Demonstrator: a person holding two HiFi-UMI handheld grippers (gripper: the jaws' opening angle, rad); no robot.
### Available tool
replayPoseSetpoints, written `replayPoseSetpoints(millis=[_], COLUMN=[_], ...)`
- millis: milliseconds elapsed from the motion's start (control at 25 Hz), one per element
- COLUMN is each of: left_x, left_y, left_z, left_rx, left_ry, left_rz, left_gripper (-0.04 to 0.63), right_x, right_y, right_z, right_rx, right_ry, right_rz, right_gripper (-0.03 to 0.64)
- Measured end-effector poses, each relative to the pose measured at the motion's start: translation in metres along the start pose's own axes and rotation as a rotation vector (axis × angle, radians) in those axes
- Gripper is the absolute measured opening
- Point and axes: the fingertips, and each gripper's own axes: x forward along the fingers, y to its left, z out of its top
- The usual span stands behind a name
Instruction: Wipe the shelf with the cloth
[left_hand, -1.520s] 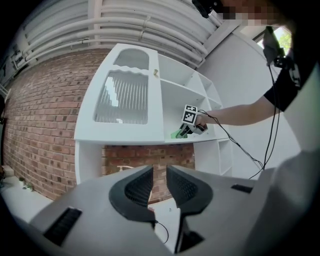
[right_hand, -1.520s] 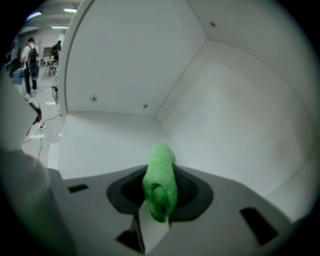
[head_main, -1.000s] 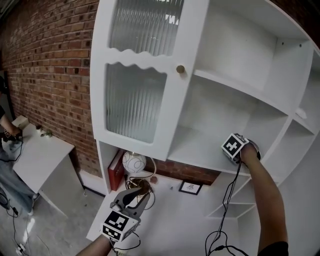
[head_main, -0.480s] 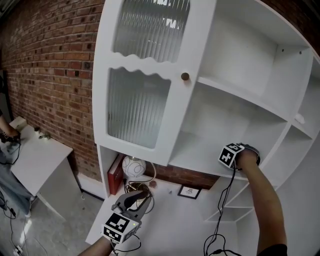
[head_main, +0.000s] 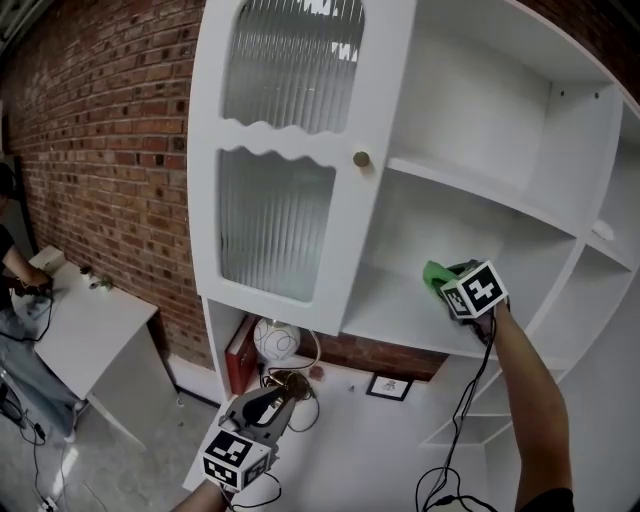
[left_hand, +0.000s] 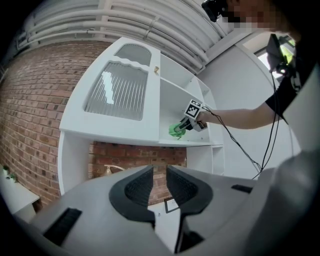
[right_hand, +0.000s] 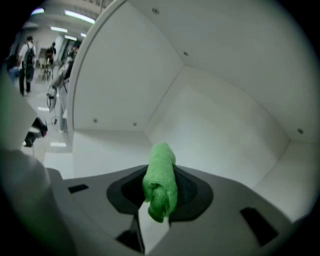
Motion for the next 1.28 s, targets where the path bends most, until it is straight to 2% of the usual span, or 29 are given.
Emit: replayPoseSetpoints(millis=[80,200,360,480,640,760,960,1280], left_x=[-0.007,-0.023,-0.047,-0.065,-0.078,-0.08,-0.068,-0.035], left_y=[-0.002,-0.002,0.006,0.014,0.022,0.021,0.01,-0.013], left_z=[0.002,0.004,0.006,0.005,-0.003,-0.008,-0.011,-0.012], left_rx=[0.009,0.026,0.031,0.028,0.02,0.007,0.013,0.025], left_ry=[0.002,0.01,0.018,0.021,0.031,0.036,0.038,0.038], left_rz=[0.014,0.049,0.111,0.157,0.198,0.201,0.162,0.068], left_gripper=[0.08,0.08,0.08,0.08,0.08,0.08,0.08,0.08], right_x=[-0.001,0.005,0.014,0.026,0.042,0.044,0.04,0.027], right_y=[0.026,0.069,0.114,0.134,0.137,0.134,0.116,0.069], right_z=[0.024,0.049,0.078,0.087,0.079,0.071,0.049,-0.01], right_rx=[0.064,0.149,0.246,0.284,0.267,0.248,0.208,0.2], right_ry=[-0.085,-0.145,-0.196,-0.179,-0.119,-0.095,-0.049,0.057], right_rz=[0.092,0.237,0.398,0.458,0.446,0.424,0.345,0.228], right_gripper=[0.103,0.103,0.102,0.101,0.101,0.1,0.1,0.1])
